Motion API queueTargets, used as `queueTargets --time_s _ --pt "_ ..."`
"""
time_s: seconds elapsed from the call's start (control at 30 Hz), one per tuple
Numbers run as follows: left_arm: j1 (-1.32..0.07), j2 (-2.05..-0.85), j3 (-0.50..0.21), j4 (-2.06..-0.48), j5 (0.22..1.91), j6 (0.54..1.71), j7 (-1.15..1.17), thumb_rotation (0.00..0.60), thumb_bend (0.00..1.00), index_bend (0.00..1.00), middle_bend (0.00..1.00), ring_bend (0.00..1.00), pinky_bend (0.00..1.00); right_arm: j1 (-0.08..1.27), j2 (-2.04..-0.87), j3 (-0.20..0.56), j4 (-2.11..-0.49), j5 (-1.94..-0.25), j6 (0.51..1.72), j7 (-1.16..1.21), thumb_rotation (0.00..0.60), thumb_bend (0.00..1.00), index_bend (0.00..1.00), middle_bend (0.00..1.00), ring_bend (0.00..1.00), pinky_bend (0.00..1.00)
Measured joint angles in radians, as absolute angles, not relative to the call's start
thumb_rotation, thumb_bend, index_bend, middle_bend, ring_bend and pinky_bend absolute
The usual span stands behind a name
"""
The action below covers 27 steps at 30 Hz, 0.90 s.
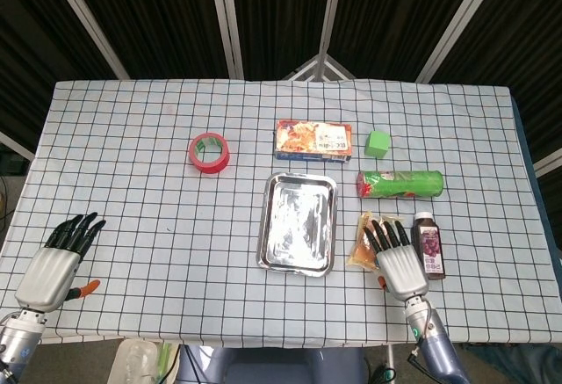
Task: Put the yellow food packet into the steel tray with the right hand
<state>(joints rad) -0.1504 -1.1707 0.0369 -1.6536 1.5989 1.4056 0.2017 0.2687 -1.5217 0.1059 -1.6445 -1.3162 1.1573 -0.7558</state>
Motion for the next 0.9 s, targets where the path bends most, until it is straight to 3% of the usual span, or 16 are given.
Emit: queueTargets --time_s 0.13,0.23,0.4,0.5,0.7,0.9 --pt "-0.151 -1.173 0.036 -1.654 1.595 1.403 0.206 0.600 0.08 0.00 0.00 0.00 0.09 0.297 -1.540 0.124 -1.621 -1.266 1.129 -0.762 0.600 0.28 0.00 0.00 0.00 0.05" --pt "-0.152 -1.174 0.036 -1.654 1.594 1.401 0.208 0.600 0.08 0.00 0.00 0.00 0.09 0.314 -1.546 0.130 -1.608 -1.240 1.113 -0.761 0.600 0.28 0.00 0.00 0.00 0.11" --pt "-0.151 -1.173 0.037 -1.656 1.597 1.403 0.210 0.600 0.08 0.00 0.00 0.00 0.09 0.340 -1.552 0.131 -1.585 -1.197 1.077 -0.757 0.600 0.28 0.01 0.02 0.01 0.37" --pt "-0.151 -1.172 0.036 -1.655 1.594 1.405 0.210 0.600 0.08 0.00 0.00 0.00 0.09 0.353 -1.552 0.129 -1.577 -1.178 1.061 -0.746 0.600 0.30 0.12 0.19 0.15 0.51" --pt "-0.152 -1.172 0.035 -1.655 1.592 1.402 0.210 0.600 0.08 0.00 0.00 0.00 0.09 0.370 -1.546 0.112 -1.573 -1.178 1.047 -0.720 0.600 0.36 0.31 0.36 0.30 0.59" --pt "-0.150 -1.173 0.036 -1.657 1.594 1.405 0.215 0.600 0.08 0.00 0.00 0.00 0.09 0.377 -1.542 0.097 -1.586 -1.199 1.076 -0.728 0.600 0.36 0.36 0.39 0.32 0.60"
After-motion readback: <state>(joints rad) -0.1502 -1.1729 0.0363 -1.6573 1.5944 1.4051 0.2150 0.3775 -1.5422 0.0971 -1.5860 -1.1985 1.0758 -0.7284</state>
